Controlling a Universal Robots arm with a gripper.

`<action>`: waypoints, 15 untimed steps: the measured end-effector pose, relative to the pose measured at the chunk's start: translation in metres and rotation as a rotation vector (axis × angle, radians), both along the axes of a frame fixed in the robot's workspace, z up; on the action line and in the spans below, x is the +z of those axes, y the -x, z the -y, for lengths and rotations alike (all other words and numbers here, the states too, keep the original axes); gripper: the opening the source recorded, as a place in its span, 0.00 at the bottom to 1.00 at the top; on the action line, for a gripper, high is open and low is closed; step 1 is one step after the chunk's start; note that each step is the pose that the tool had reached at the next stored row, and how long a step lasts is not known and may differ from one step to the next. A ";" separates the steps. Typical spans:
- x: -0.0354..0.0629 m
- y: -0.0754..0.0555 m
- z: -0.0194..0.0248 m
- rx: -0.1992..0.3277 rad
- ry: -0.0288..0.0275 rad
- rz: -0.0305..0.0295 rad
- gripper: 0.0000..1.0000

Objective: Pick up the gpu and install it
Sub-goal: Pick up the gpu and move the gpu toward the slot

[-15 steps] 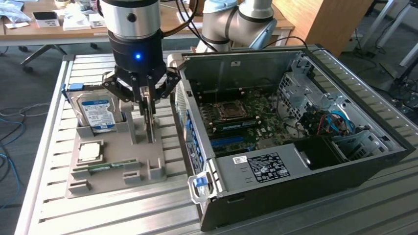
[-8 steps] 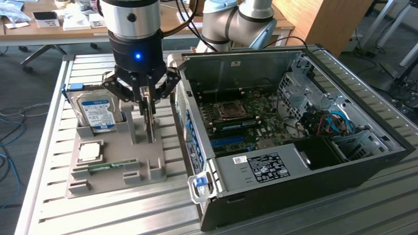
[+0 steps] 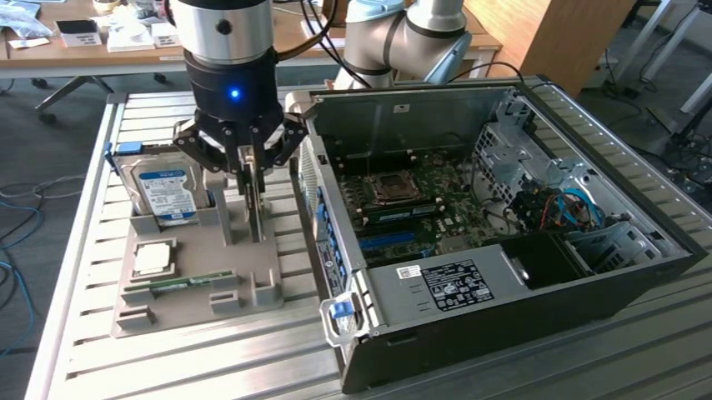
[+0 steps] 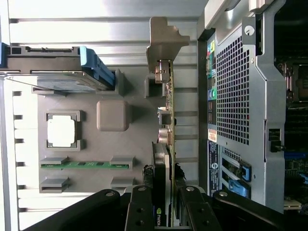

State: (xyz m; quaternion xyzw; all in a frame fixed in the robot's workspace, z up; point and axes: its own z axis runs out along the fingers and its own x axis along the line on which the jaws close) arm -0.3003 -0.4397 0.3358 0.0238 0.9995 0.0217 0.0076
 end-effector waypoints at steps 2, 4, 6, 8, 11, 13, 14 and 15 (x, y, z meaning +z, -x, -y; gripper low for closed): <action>0.0020 0.000 0.0000 0.000 -0.0001 0.0001 0.27; 0.0038 0.000 0.0000 0.000 -0.0002 0.0002 0.27; 0.0047 0.000 0.0000 0.000 -0.0003 0.0003 0.27; 0.0047 0.000 0.0000 0.000 -0.0003 0.0004 0.27; 0.0048 0.000 0.0000 0.000 -0.0002 0.0003 0.27; 0.0048 0.000 0.0000 0.000 -0.0002 0.0002 0.27; 0.0048 0.000 0.0000 0.000 -0.0002 0.0002 0.27; 0.0048 0.000 0.0000 0.000 -0.0002 0.0002 0.27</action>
